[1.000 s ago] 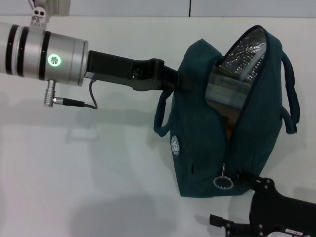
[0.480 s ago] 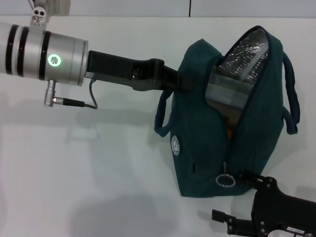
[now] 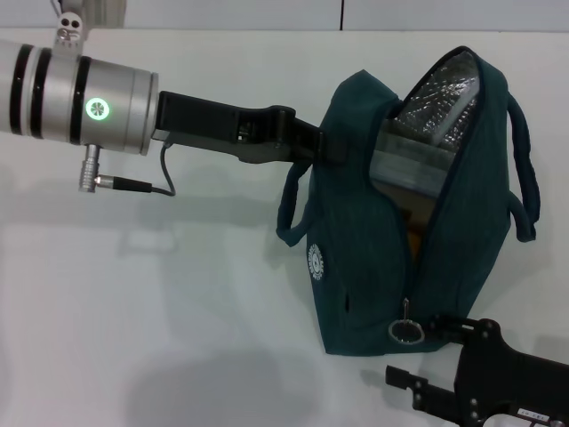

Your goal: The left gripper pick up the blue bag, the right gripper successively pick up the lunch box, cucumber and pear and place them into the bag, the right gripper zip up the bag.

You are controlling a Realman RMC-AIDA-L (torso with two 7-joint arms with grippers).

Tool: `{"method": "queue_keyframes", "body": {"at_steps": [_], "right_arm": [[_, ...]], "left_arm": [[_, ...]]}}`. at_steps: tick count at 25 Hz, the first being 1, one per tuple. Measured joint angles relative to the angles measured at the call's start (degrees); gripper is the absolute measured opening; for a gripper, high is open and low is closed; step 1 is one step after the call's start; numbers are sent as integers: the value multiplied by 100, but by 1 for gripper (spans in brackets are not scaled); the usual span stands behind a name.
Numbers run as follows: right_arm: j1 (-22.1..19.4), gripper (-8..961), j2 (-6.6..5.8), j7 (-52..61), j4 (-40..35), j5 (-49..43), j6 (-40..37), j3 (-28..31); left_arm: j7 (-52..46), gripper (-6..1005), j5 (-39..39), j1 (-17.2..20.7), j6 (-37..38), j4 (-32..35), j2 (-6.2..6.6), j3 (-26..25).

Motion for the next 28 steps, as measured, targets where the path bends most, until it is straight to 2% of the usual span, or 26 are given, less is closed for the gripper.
{"method": "queue_keyframes", "body": {"at_steps": [2, 13, 18, 24, 28], "right_arm": [[6, 580, 0, 2, 0, 0, 5, 0], [11, 345, 0, 11, -5, 11, 87, 42], [12, 127, 0, 11, -7, 165, 164, 12], [11, 7, 0, -3, 0, 228, 190, 6], [-37, 9, -14, -21, -1, 230, 45, 38]], "left_arm": [[1, 50, 0, 8, 0, 0, 0, -2], [9, 51, 0, 13, 0, 0, -4, -5], [16, 51, 0, 7, 0, 0, -9, -4], [29, 52, 0, 11, 0, 0, -7, -15], [47, 52, 0, 18, -11, 0, -5, -35]]}}
